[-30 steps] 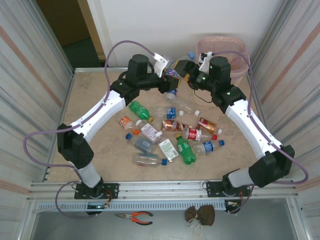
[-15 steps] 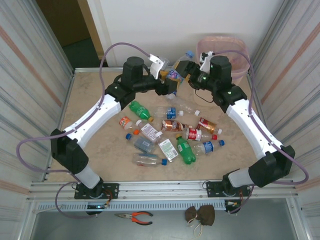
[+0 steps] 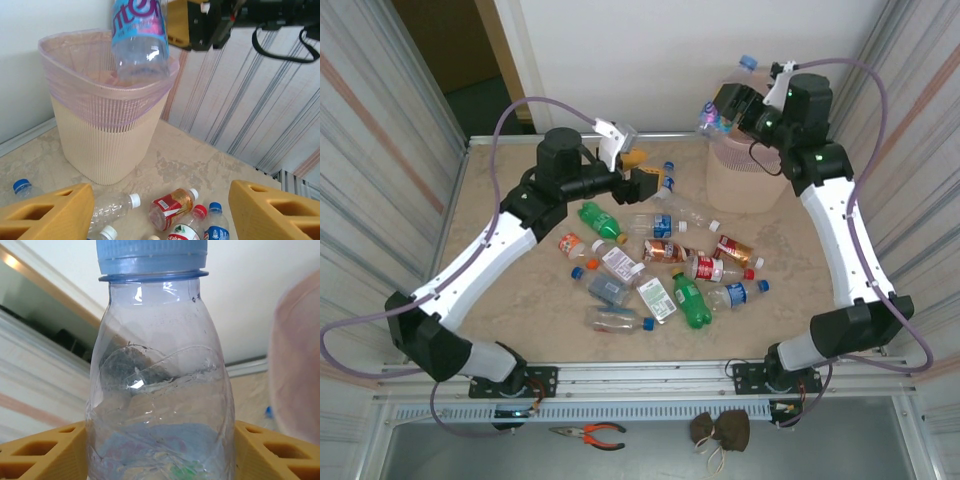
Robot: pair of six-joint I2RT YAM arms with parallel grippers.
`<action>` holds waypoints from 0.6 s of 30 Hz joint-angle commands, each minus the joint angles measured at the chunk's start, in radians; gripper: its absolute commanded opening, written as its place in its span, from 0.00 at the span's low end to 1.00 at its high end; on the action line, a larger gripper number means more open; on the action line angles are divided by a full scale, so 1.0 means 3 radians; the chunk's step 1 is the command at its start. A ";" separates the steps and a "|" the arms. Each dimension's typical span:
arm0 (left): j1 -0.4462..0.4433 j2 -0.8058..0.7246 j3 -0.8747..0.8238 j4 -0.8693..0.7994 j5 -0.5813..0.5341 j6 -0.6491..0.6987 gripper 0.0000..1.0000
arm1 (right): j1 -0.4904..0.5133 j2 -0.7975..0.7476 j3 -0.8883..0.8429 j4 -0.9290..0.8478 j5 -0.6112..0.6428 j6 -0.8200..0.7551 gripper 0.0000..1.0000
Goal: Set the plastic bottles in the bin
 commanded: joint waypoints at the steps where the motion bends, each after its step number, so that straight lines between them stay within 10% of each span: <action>1: 0.0046 -0.0144 -0.0115 -0.0030 -0.0095 0.0041 0.72 | -0.0120 0.0176 0.0296 -0.0315 0.0234 -0.0553 0.66; 18: 0.0193 -0.0468 -0.0589 -0.0068 -0.0215 -0.0036 0.72 | -0.0521 0.1863 0.2260 -0.1797 0.1007 -0.2091 0.65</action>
